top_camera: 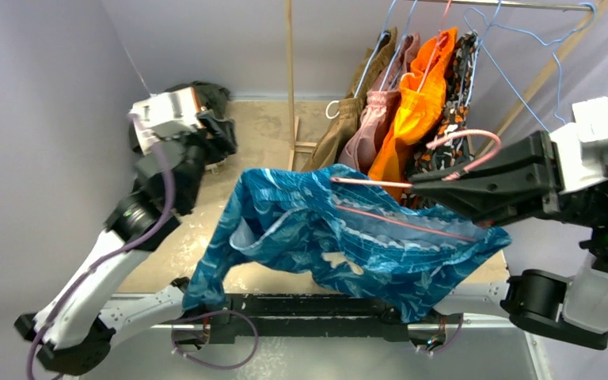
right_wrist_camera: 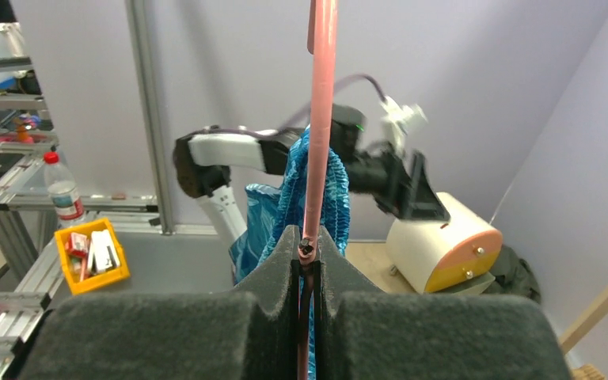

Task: Place the shorts on the hanger
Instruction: Move the hanger to the clothesline, then place the hanger at the clothesline.

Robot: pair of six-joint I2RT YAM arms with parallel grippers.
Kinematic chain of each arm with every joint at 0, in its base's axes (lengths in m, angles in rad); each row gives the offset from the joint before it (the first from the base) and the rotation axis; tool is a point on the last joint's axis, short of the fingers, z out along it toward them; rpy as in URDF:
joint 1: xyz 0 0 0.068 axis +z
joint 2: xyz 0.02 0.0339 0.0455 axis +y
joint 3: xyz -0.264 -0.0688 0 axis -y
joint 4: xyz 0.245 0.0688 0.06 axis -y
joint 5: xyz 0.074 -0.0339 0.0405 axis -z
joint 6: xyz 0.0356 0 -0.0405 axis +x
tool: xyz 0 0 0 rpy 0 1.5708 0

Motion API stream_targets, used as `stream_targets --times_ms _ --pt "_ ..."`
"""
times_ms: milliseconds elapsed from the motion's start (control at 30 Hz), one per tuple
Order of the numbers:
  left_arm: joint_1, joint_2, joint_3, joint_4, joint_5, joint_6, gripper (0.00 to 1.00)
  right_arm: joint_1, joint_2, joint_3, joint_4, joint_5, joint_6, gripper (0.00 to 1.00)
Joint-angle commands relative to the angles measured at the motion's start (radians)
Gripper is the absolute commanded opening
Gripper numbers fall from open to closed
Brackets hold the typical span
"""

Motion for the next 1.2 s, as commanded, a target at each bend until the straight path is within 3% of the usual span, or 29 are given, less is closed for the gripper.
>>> stream_targets --times_ms 0,233,533,700,933,1167 --pt "0.004 0.089 -0.075 0.037 -0.004 -0.076 0.63 0.003 -0.038 -0.038 0.024 -0.069 0.018 0.00" --pt "0.116 0.226 -0.239 0.163 0.163 -0.231 0.57 0.003 -0.117 -0.112 0.026 -0.081 0.077 0.00" --pt "0.112 0.377 -0.451 0.445 0.309 -0.369 0.50 0.004 -0.142 -0.185 0.031 -0.042 0.119 0.00" --pt "0.051 0.461 -0.456 0.526 0.294 -0.367 0.49 0.003 -0.145 -0.222 0.049 -0.030 0.166 0.00" --pt "-0.154 0.510 -0.526 0.611 0.249 -0.418 0.47 0.003 -0.108 -0.207 0.042 0.014 0.196 0.00" --pt "-0.255 0.594 -0.550 0.739 0.278 -0.440 0.46 0.004 -0.124 -0.255 0.041 0.028 0.227 0.00"
